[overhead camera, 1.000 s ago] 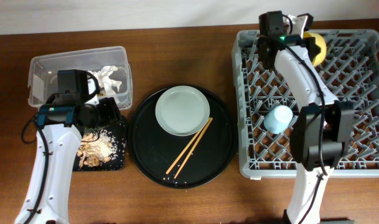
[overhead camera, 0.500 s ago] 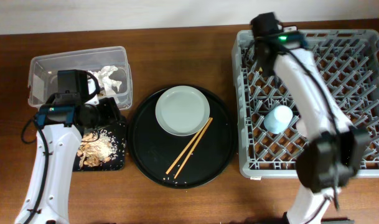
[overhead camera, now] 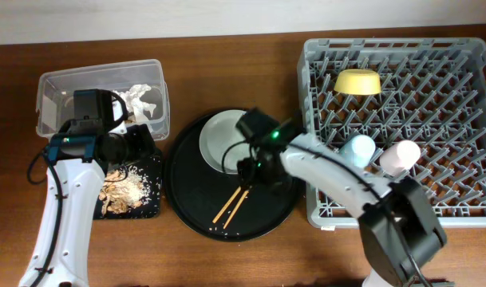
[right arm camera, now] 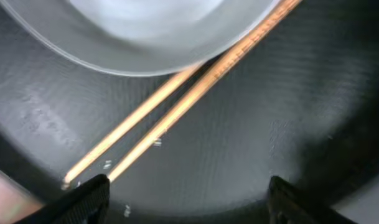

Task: Sort waste into correct bins and load items into the dishwasher rack
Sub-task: 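Grasp the wooden chopsticks with the right gripper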

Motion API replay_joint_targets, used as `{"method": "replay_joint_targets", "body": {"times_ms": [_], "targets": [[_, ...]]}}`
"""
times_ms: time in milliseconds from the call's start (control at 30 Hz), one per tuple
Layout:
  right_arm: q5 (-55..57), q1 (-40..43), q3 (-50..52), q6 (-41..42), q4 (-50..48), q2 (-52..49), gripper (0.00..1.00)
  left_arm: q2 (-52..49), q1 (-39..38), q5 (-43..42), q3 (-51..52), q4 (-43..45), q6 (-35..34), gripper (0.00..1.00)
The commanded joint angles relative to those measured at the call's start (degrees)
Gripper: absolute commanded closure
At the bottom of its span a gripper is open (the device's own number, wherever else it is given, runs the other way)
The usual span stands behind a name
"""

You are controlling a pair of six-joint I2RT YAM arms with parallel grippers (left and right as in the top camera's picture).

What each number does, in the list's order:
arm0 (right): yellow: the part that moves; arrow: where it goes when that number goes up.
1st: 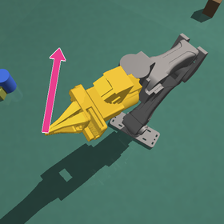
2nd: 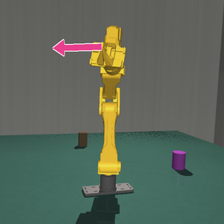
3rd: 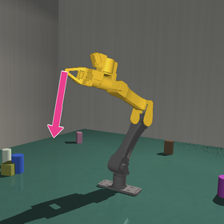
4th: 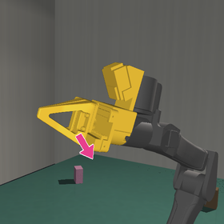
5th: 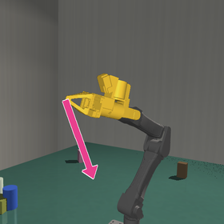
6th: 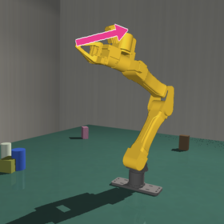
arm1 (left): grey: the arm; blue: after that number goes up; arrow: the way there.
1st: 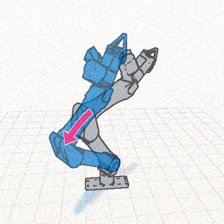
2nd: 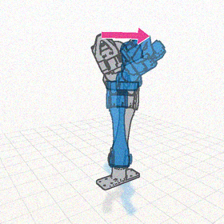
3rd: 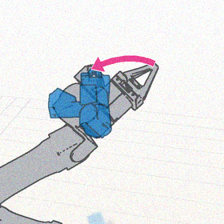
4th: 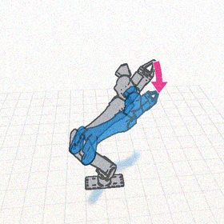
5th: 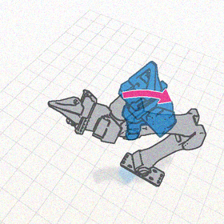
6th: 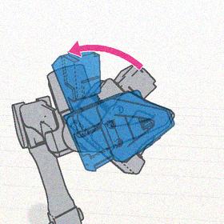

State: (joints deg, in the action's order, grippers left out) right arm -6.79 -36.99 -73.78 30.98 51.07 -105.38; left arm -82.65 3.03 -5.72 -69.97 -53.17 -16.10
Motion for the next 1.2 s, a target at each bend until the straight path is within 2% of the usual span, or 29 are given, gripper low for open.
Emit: {"method": "replay_joint_targets", "body": {"times_ms": [0,233,433,500,600,633,700,867,933,1033,1167], "targets": [[4.11,-2.19,4.26,4.07,-4.46,0.15,0.21,0.5,0.13,0.0,-0.2,-0.07,-0.35,0.28],[4.5,-4.02,6.29,8.79,-7.08,-0.98,0.24,0.5,0.13,-0.02,-0.2,-0.09,-0.35,0.28],[4.52,-5.73,6.29,8.76,-8.2,-4.55,0.25,0.5,0.13,-0.02,-0.2,-0.31,-0.35,0.28],[5.62,-5.68,6.29,9.03,-6.08,-4.55,0.39,0.5,0.13,-0.02,-0.2,-0.37,-0.37,0.28],[11.21,-5.57,6.29,11.76,-2.4,-4.52,0.48,0.5,0.13,-0.02,-0.2,-0.5,-0.35,0.28],[11.19,-5.35,6.27,11.76,-2.4,-4.52,0.53,0.5,0.13,-0.02,-0.2,-0.5,-0.35,0.28],[10.86,-4.52,6.27,11.76,-2.4,-4.48,0.69,0.5,0.13,-0.02,-0.2,-0.5,-0.35,0.28],[10.03,-1.9,5.18,12.39,-2.38,-4.24,0.94,0.5,0.13,-0.02,-0.2,-0.5,-0.37,0.28],[10.08,-1.86,3.58,12.31,-2.36,-2.91,0.96,0.5,0.13,-0.02,-0.2,-0.72,-0.35,0.28],[11.26,-1.01,0.92,7.87,-0.83,0.33,0.96,0.5,0.13,0.0,-0.2,-0.92,-0.35,0.28],[11.54,6.86,-11.19,-5.95,10.03,6.67,0.96,0.5,0.13,0.0,-0.2,-0.92,-0.35,0.28]]}}
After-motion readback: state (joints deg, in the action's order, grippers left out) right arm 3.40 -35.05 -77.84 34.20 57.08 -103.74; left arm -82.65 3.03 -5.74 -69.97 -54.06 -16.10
